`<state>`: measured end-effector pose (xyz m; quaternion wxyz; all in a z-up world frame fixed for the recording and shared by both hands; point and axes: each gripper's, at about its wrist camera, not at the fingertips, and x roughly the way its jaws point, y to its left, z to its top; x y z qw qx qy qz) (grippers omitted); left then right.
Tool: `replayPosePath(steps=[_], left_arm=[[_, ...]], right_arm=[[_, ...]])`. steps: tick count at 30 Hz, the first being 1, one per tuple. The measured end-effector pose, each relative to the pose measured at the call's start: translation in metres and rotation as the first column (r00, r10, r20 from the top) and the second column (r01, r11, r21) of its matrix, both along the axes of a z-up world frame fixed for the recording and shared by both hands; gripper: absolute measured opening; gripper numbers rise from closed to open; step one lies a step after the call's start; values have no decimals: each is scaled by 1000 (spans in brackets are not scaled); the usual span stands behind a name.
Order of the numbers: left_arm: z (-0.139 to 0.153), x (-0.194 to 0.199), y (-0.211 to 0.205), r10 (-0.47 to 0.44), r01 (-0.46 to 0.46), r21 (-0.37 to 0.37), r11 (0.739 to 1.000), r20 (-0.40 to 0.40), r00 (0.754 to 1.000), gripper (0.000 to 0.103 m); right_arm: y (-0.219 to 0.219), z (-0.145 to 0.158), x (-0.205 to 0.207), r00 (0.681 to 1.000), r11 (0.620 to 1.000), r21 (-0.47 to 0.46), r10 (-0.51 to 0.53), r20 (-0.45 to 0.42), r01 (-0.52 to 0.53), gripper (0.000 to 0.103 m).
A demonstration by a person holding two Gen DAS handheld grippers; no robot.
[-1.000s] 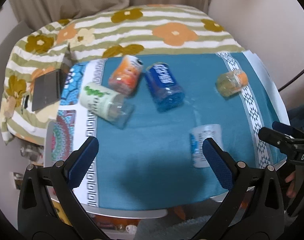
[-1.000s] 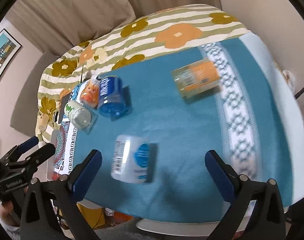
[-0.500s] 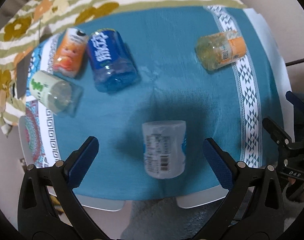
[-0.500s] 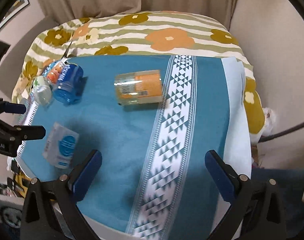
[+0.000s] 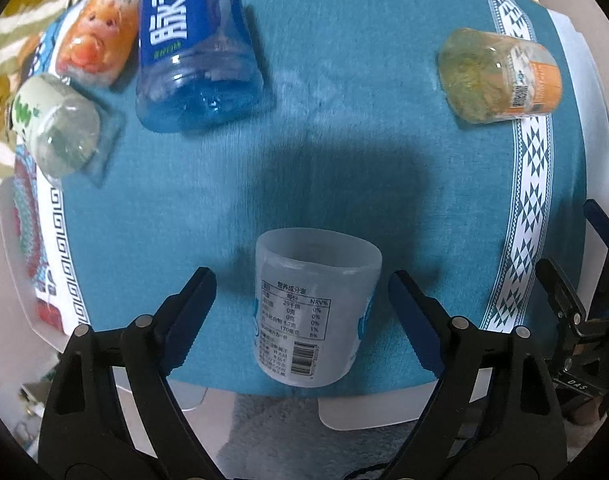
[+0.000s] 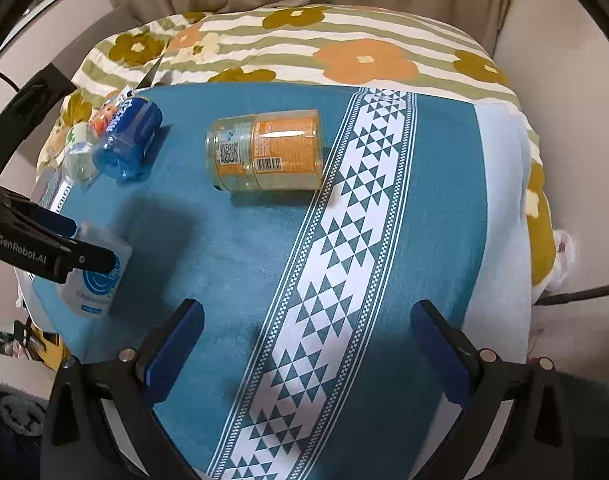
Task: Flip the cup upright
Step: 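Grasp the upright white cup with the left gripper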
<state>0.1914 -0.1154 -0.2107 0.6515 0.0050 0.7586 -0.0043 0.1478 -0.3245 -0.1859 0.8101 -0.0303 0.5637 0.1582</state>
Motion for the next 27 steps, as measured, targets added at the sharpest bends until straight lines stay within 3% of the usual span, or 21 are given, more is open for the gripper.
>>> replayPosePath(steps=[2, 5, 6, 13, 18, 23, 27], left_arm=[[-3, -1, 2, 6, -6, -2, 1000, -7, 1000, 91], [-8, 1, 4, 10, -11, -23, 1000, -22, 1000, 68], [-10, 4, 5, 15, -16, -35, 999, -26, 1000, 66], [-5, 1, 12, 10, -11, -61, 998, -5, 1000, 63], [15, -9, 16, 7, -3, -84, 996, 46, 999, 62], [47, -19, 30, 32, -1, -176, 984, 172, 985, 62], [61, -26, 37, 65, 16, -224, 974, 347, 936, 62]], right_arm=[[0, -2, 2, 1000, 1000, 11, 2, -6, -2, 103], [0, -5, 4, 1000, 1000, 17, 1, -11, -1, 103], [0, -5, 5, 1000, 1000, 18, 1, -12, -1, 103], [1, -1, 5, 1000, 1000, 27, -6, -6, 6, 103], [3, 10, 4, 1000, 1000, 28, -13, 21, 12, 103], [5, 28, -3, 998, 999, 26, -27, 62, 26, 103], [6, 37, -6, 995, 998, 27, -57, 87, 55, 103]])
